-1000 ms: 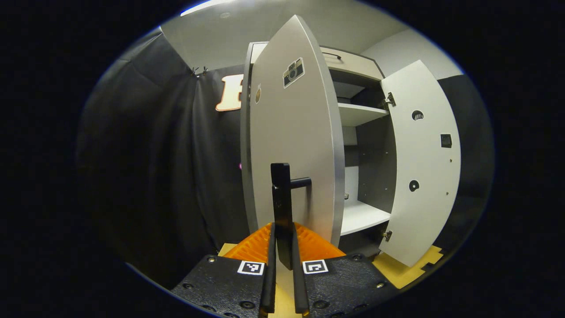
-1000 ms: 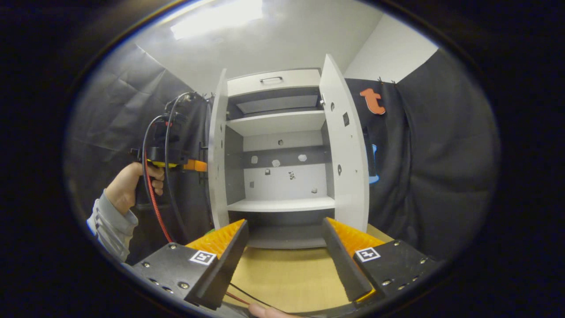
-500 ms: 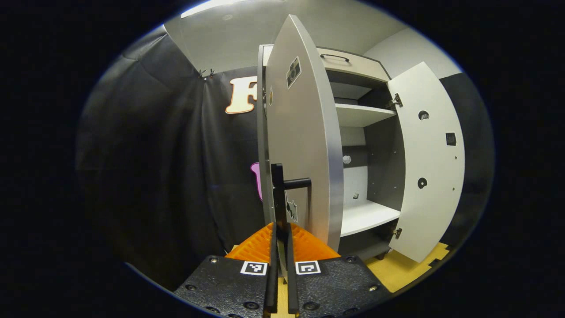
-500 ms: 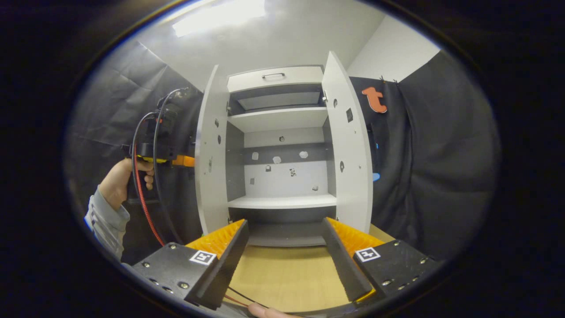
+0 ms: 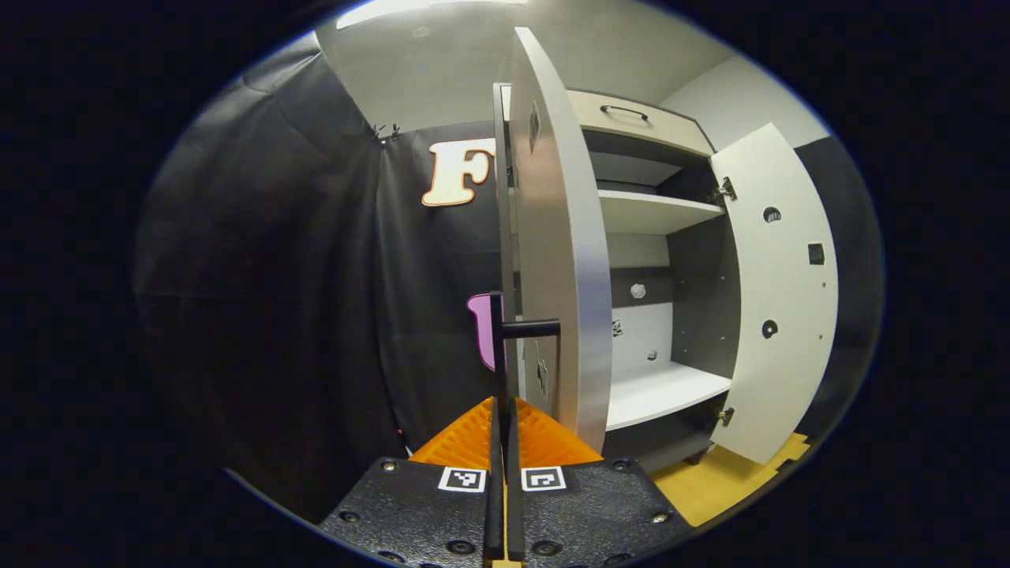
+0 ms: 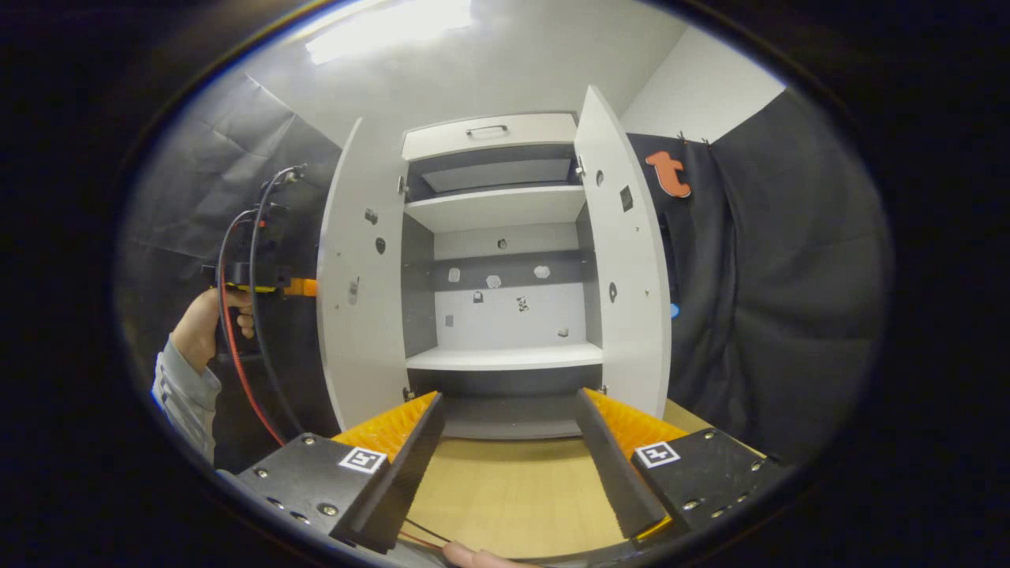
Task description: Open the right door of the double-door shoe cabinet with the right hand, and open the left door with the left hand.
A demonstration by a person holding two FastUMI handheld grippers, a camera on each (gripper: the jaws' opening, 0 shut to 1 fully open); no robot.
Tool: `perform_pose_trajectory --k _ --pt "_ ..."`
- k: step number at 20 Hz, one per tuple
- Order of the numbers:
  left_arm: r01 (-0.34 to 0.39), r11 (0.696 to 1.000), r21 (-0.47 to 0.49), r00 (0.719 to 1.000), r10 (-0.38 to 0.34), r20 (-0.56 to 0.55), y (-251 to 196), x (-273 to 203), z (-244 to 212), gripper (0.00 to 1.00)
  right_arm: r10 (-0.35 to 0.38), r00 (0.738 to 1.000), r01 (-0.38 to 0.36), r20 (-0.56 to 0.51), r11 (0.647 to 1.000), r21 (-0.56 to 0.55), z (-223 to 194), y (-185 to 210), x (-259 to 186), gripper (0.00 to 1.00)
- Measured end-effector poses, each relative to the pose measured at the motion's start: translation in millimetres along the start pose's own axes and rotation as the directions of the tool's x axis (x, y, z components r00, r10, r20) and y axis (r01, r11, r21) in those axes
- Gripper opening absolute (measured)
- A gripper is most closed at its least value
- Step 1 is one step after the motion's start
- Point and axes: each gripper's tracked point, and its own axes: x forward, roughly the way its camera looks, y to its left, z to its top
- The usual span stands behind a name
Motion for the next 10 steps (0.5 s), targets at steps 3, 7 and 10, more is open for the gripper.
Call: perform_pose_trajectory --k 3,7,10 --pt "0.015 1.0 0.009 1.0 -0.015 0.01 1 2 1 0.02 0.001 1.0 -0.001 -0.003 1.0 -0.012 0 5 3 0.99" --pt "0.005 1.0 -0.006 1.0 -0.005 0.011 1 0 0 0.02 0.007 1.0 -0.007 -0.001 1.0 -0.03 0 11 4 0.99" --pt "0.01 1.0 -0.01 1.0 -0.01 0.012 -3 -5 0 0.08 0.011 1.0 -0.011 -0.001 0.999 -0.035 0 13 7 0.99"
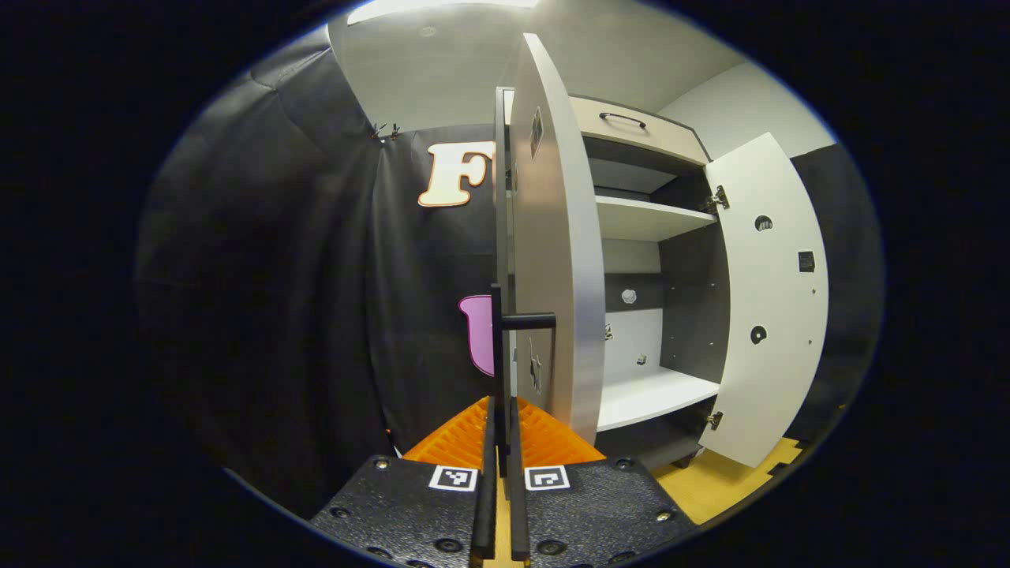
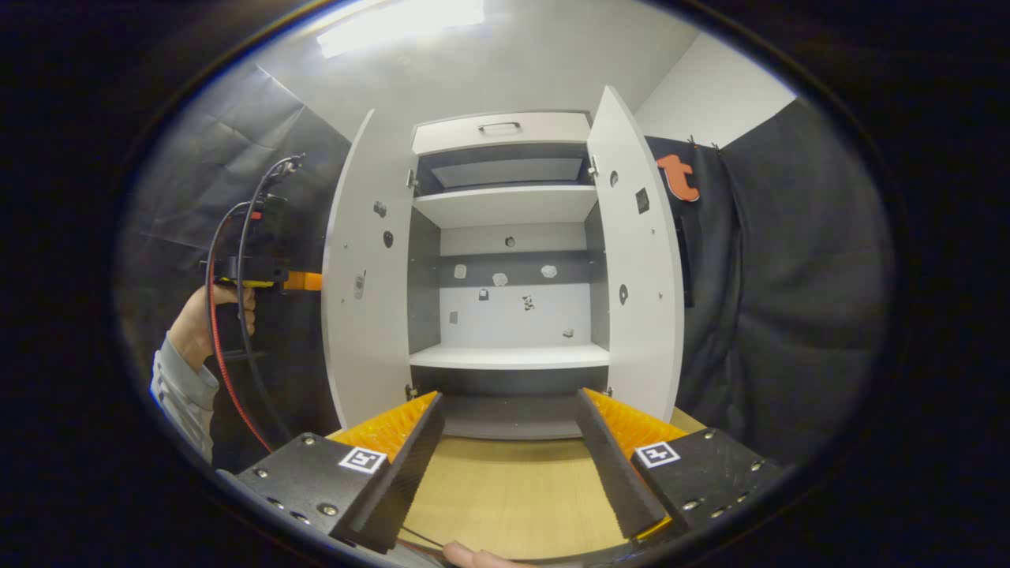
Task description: Open the right door of the double-door shoe cabinet with the right hand, and open the left door with the left hand.
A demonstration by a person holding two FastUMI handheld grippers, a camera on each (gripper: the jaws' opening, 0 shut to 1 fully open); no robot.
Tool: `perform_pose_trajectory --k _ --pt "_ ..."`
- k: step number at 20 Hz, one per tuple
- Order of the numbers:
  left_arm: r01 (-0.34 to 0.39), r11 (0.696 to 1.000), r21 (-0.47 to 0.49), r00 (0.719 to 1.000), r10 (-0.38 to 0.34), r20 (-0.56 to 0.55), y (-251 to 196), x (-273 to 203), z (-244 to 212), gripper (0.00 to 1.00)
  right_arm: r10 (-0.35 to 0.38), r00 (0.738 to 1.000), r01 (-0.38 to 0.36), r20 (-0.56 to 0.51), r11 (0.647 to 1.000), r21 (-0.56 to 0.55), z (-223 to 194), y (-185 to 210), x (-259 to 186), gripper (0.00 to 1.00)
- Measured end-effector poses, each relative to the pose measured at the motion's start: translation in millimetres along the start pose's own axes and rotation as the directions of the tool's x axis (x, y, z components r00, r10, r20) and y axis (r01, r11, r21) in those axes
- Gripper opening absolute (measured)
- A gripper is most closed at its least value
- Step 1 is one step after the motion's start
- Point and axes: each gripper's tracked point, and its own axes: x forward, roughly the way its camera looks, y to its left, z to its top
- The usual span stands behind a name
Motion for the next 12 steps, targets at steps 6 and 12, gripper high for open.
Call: perform_pose_trajectory --k 6,12 --pt "-0.065 0.997 -0.03 0.998 0.065 0.015 4 -17 4 0.2 -0.007 1.0 0.007 -0.008 1.0 0.007 -2 -5 2 0.99" --pt "-0.12 0.992 -0.04 0.992 0.121 0.031 1 -38 6 0.9 -0.033 0.999 0.033 0.006 0.999 0.024 3 -16 -2 0.99"
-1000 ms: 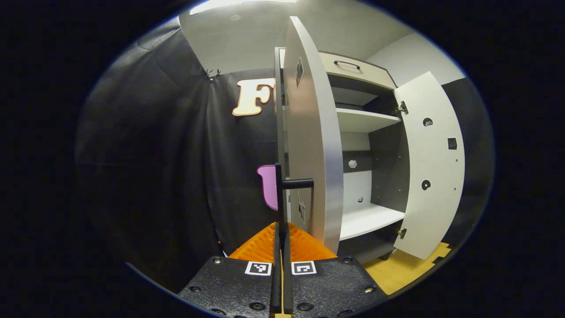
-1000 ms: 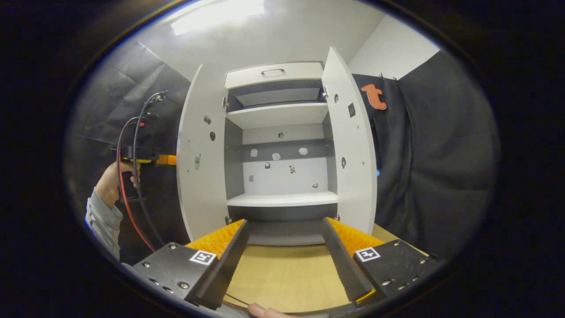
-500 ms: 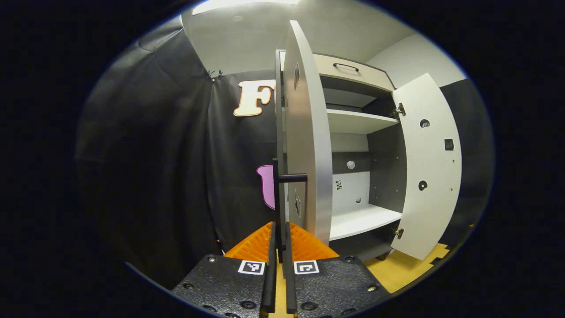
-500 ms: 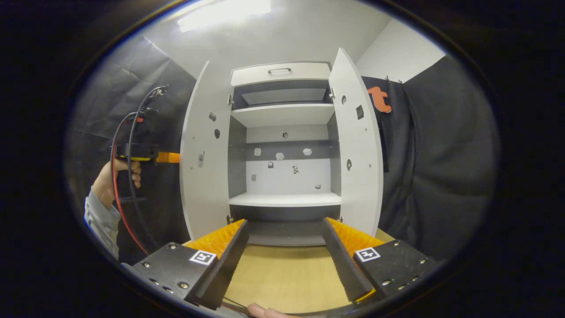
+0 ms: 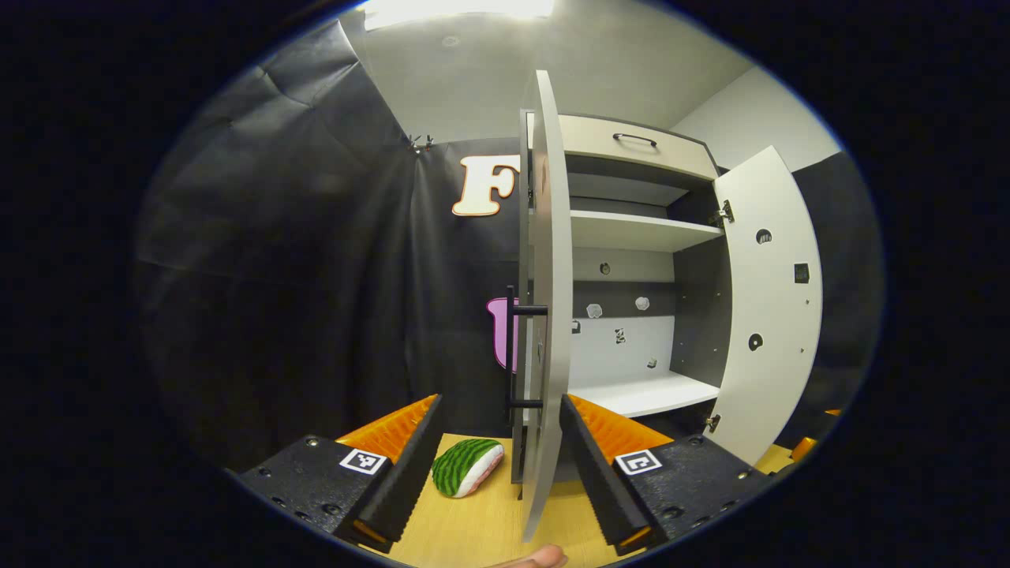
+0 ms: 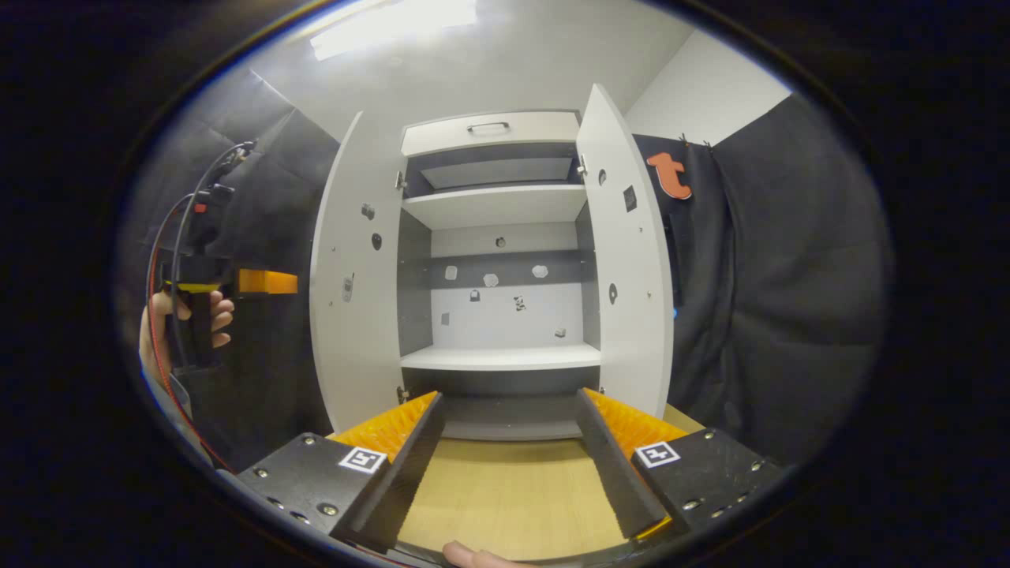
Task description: Open the right door of the double-door shoe cabinet with the right hand, and open the left door with the left hand.
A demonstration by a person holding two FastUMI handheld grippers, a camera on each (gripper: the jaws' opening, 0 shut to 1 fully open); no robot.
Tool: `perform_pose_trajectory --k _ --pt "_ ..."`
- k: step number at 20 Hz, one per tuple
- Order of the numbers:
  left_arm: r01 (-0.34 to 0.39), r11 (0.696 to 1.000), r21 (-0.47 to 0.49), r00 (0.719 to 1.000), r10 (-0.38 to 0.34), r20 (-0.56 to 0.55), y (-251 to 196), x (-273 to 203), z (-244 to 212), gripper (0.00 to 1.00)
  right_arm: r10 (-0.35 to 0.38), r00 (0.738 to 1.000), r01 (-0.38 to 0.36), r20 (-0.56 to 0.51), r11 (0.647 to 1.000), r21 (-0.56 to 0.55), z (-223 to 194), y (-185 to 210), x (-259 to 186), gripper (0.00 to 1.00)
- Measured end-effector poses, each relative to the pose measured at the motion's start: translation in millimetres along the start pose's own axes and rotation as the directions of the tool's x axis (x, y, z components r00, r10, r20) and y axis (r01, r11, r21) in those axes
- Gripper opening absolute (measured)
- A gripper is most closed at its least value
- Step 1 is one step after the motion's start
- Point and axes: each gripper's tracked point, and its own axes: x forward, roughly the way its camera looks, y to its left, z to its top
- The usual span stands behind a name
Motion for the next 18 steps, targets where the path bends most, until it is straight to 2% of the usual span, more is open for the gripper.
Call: perform_pose_trajectory --k 1,2,5,7,8,14,15,16,18 --pt "-0.004 1.0 0.005 1.0 0.004 0.005 -2 -3 0 0.9 -0.004 1.0 0.004 0.001 1.0 0.002 1 -3 0 0.99" --pt "-0.007 1.0 0.01 1.0 0.007 0.007 -3 -6 0 0.96 -0.009 1.0 0.009 0.003 1.0 0.001 2 -5 0 0.99" --pt "0.004 1.0 0.028 1.0 -0.005 0.017 -14 -16 0 0.96 -0.021 1.0 0.022 0.01 1.0 -0.004 5 -13 -1 0.99" --pt "0.034 0.999 0.039 0.999 -0.035 0.018 -25 -21 -2 0.94 -0.026 0.999 0.026 0.018 1.0 -0.004 7 -17 -2 0.99" --pt "0.056 0.997 0.045 0.998 -0.056 0.016 -32 -24 -4 0.96 -0.029 0.999 0.029 0.021 1.0 -0.004 8 -19 -3 0.99" --pt "0.143 0.989 0.037 0.99 -0.143 0.01 -68 -37 -20 0.96 -0.046 0.998 0.046 0.033 0.999 0.003 10 -33 -9 0.99" --pt "0.149 0.988 0.035 0.989 -0.149 0.0 -71 -38 -25 0.94 -0.047 0.998 0.047 0.033 0.999 0.003 9 -36 -10 0.99" --pt "0.15 0.988 0.035 0.989 -0.15 -0.005 -73 -40 -28 0.96 -0.049 0.998 0.049 0.033 0.999 0.002 8 -38 -10 0.99" --pt "0.156 0.987 0.035 0.987 -0.155 -0.029 -77 -43 -38 0.95 -0.05 0.998 0.05 0.03 0.999 0.001 5 -40 -10 0.99"
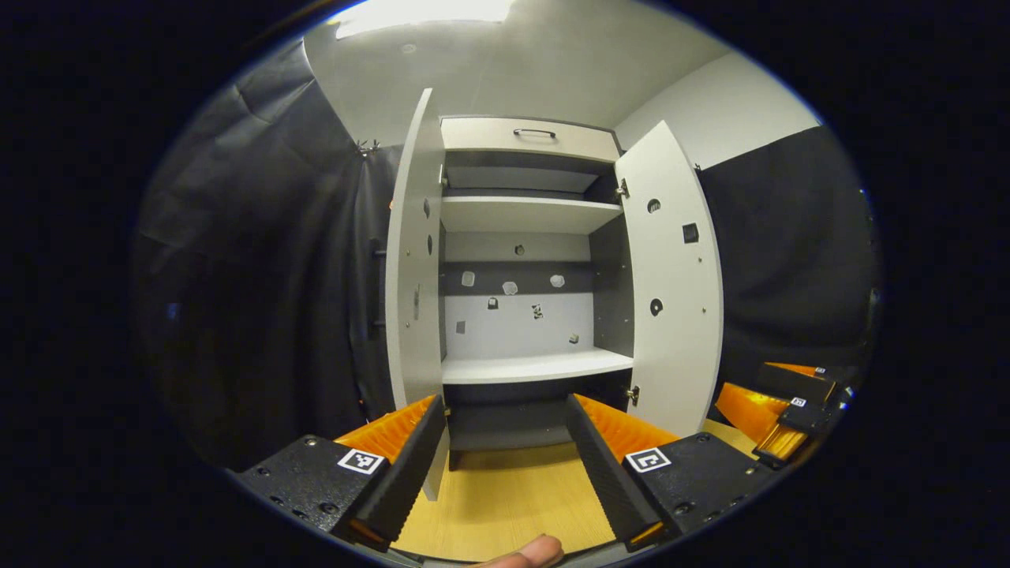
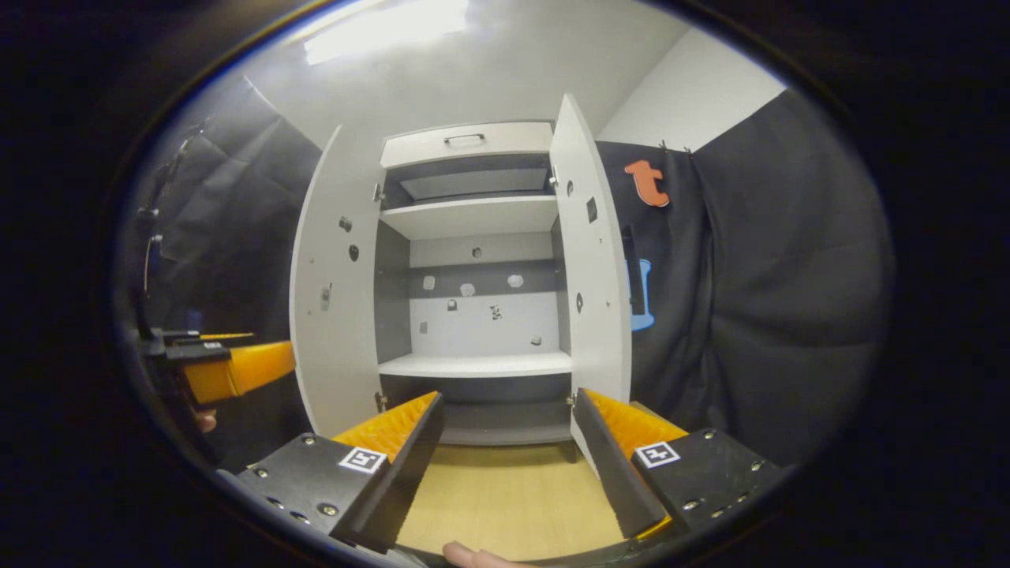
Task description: Open the right door of the double-door shoe cabinet with the right hand, and open the left door with the left hand.
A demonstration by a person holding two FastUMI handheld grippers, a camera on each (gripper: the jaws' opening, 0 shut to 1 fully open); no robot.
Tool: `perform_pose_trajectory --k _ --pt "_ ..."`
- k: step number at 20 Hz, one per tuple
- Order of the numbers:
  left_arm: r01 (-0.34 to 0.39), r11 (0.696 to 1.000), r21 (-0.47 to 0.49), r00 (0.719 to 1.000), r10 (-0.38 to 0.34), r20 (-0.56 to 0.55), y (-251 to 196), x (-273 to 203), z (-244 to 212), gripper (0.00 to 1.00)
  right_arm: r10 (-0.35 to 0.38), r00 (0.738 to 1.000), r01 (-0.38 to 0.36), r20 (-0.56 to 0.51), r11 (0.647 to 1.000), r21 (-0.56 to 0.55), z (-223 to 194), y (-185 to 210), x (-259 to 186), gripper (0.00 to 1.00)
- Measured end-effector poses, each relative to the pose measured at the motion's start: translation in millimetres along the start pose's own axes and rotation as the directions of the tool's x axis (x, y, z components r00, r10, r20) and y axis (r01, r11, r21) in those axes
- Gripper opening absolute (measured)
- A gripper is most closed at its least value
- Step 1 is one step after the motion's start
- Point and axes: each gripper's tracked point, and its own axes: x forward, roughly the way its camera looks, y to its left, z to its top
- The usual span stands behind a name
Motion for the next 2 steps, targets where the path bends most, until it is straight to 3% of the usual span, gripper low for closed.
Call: perform_pose_trajectory --k 2 --pt "0.015 1.0 0.005 1.0 -0.015 -0.007 -2.8 -1.1 -3.8 0.95 0.002 1.0 -0.002 -0.003 1.0 0.001 -3.1 -1.5 0.4 1.0"
